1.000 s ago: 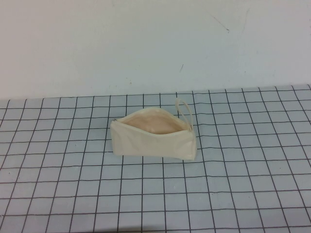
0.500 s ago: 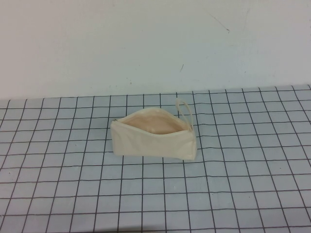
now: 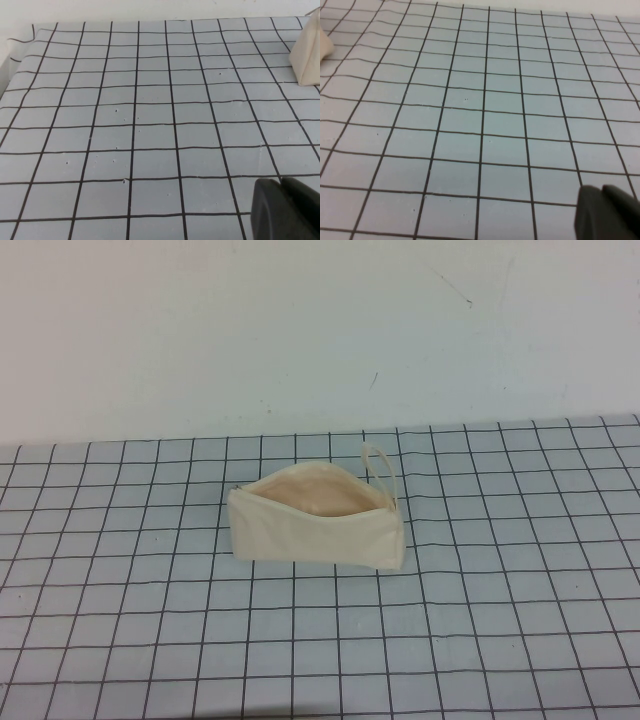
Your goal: Put eraser into pencil case
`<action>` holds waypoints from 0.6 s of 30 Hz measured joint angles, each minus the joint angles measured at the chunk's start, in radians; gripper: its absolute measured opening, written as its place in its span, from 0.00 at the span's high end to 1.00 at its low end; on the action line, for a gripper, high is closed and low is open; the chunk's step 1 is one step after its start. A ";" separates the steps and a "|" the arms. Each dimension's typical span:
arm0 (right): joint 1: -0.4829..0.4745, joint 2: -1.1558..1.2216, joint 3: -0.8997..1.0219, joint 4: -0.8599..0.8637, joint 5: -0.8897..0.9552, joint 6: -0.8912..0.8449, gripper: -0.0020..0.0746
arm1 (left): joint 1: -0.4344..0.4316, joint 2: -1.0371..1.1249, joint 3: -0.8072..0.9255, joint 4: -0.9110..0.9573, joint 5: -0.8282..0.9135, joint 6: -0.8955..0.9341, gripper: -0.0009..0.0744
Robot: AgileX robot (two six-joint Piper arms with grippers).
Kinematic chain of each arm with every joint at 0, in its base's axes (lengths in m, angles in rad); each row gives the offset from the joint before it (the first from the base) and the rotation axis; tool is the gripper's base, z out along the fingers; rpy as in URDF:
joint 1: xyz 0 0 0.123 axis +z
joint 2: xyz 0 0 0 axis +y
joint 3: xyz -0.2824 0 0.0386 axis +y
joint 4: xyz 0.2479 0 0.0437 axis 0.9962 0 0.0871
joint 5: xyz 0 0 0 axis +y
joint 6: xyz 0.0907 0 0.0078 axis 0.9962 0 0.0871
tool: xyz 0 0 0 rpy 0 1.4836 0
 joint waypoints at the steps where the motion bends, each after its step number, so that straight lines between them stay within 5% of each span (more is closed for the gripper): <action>1: 0.000 0.000 0.000 0.000 0.000 0.000 0.97 | 0.000 0.000 0.000 0.000 0.000 0.000 0.99; 18: 0.000 0.000 0.000 0.000 0.000 0.000 0.97 | 0.000 0.000 0.000 0.000 0.000 0.006 0.99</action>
